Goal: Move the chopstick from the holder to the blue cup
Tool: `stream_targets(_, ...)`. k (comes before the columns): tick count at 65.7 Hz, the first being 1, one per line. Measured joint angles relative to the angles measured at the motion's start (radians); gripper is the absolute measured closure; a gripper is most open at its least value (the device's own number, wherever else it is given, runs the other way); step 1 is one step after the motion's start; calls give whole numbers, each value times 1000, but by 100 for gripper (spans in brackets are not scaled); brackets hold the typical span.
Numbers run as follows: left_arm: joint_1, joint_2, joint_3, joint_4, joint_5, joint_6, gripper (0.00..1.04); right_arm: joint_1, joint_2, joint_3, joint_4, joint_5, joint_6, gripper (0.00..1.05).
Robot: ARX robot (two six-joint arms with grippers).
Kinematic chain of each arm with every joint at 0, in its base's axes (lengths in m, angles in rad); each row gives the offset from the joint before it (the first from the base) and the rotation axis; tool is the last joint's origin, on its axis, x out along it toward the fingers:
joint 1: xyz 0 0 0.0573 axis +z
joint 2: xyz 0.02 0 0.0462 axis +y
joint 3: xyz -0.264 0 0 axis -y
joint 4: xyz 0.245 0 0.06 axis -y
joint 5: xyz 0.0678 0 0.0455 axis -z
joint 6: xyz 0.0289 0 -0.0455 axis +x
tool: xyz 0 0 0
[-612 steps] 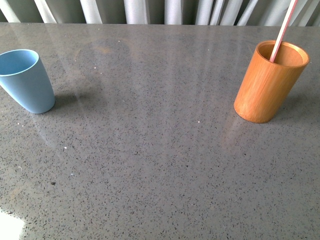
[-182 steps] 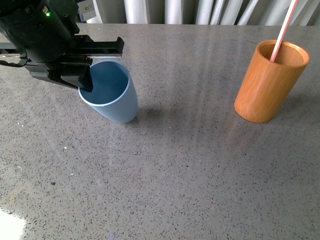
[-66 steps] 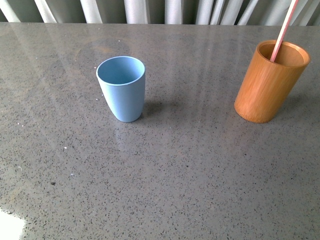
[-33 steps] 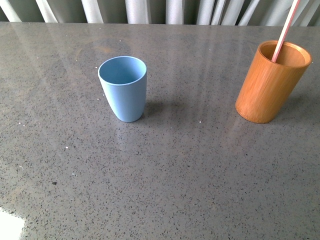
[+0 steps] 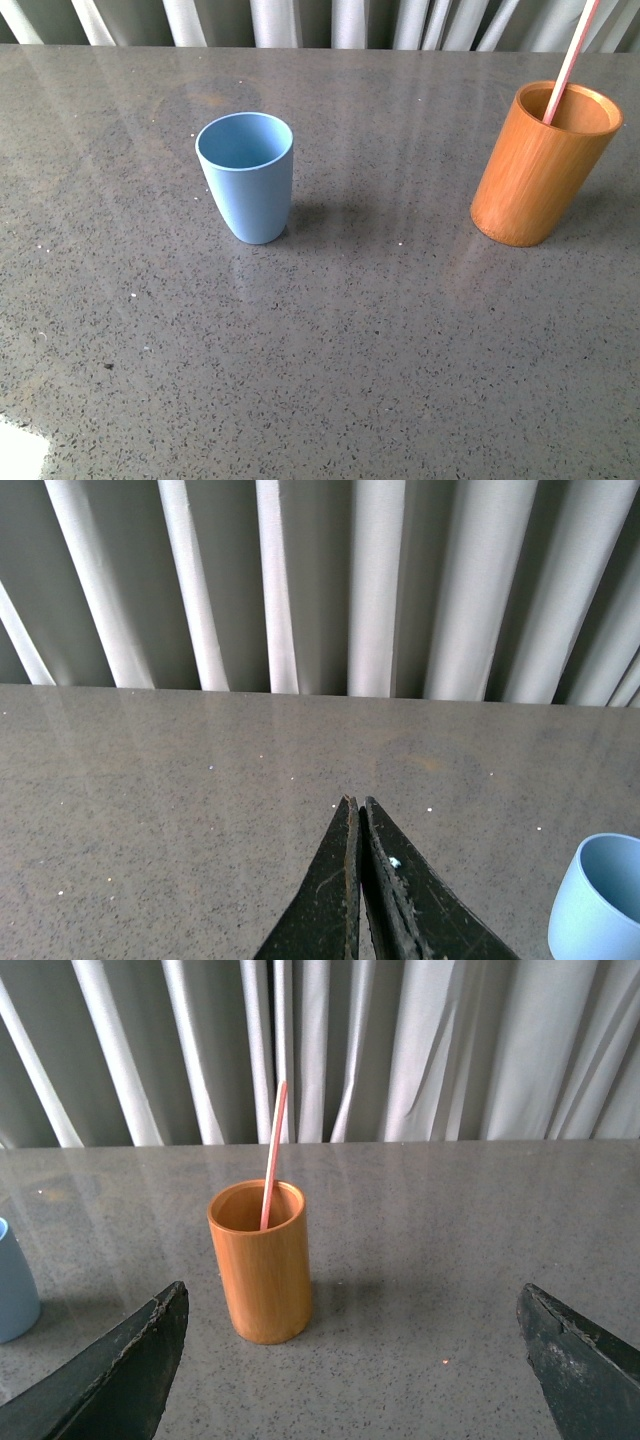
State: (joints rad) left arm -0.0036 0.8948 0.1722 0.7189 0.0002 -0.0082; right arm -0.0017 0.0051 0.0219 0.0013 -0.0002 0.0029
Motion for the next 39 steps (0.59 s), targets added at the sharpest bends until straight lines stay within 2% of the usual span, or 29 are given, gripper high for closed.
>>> stream_targets(39, 0, -296, -129, -171, 0, 0, 103, 0, 0, 0, 0, 0, 0, 9)
